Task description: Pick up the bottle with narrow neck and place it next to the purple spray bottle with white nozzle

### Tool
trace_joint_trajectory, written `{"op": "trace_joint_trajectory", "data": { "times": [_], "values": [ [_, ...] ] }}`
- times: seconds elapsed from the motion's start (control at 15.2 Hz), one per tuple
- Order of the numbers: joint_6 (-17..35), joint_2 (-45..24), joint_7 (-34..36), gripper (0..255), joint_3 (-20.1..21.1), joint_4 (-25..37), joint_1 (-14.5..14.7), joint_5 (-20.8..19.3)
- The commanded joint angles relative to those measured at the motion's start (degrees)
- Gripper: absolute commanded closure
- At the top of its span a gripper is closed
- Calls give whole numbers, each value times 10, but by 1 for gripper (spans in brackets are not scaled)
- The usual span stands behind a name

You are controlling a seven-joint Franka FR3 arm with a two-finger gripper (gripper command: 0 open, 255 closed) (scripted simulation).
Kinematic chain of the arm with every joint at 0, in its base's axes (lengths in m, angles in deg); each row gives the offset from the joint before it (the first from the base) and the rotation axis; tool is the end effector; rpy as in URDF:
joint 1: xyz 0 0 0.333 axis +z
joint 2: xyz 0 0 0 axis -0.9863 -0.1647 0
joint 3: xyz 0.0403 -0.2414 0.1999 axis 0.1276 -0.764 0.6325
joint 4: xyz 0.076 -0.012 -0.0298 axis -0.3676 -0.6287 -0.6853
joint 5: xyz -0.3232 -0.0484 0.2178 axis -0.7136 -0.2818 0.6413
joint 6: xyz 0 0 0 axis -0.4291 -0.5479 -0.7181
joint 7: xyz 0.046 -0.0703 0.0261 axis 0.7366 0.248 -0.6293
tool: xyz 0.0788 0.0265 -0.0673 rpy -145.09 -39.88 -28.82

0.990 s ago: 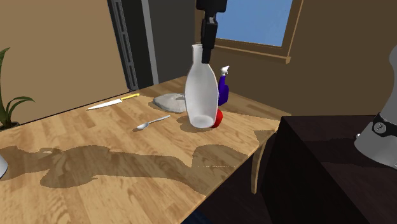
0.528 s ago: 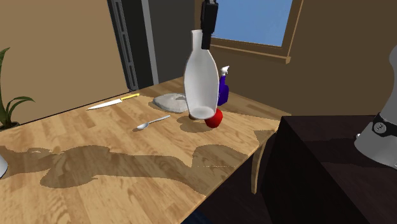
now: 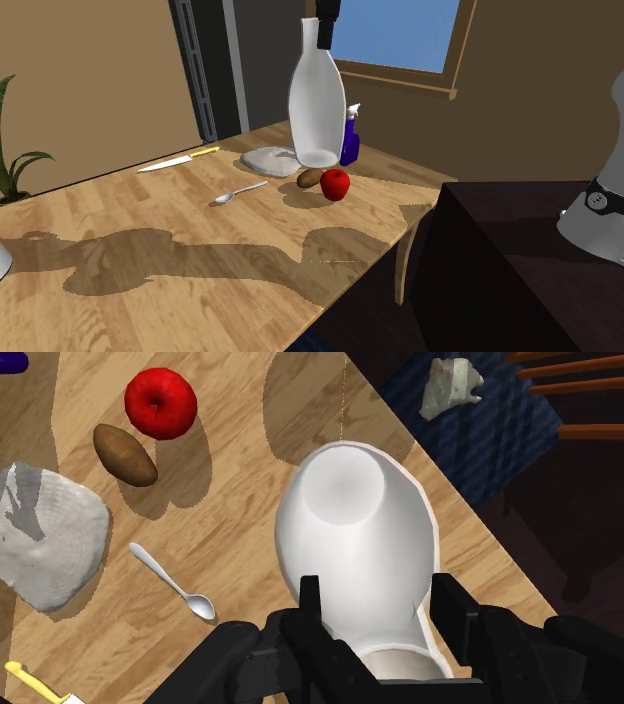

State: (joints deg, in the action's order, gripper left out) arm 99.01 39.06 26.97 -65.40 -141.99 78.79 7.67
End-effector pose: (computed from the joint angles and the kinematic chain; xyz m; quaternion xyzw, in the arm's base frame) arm 0.6315 -0.0485 0.5723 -0.9987 -0.0096 -0.0509 0.0029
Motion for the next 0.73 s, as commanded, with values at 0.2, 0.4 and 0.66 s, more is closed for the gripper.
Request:
{"op": "trace_joint_trajectory", "data": {
  "times": [0.2, 0.4, 0.66],
  "values": [
    [-44, -9, 0, 255, 0, 53, -1, 0],
    [-70, -17, 0, 255, 0, 87, -1, 1],
    [-75, 3, -22, 255, -9, 71, -16, 4]
  ]
}}
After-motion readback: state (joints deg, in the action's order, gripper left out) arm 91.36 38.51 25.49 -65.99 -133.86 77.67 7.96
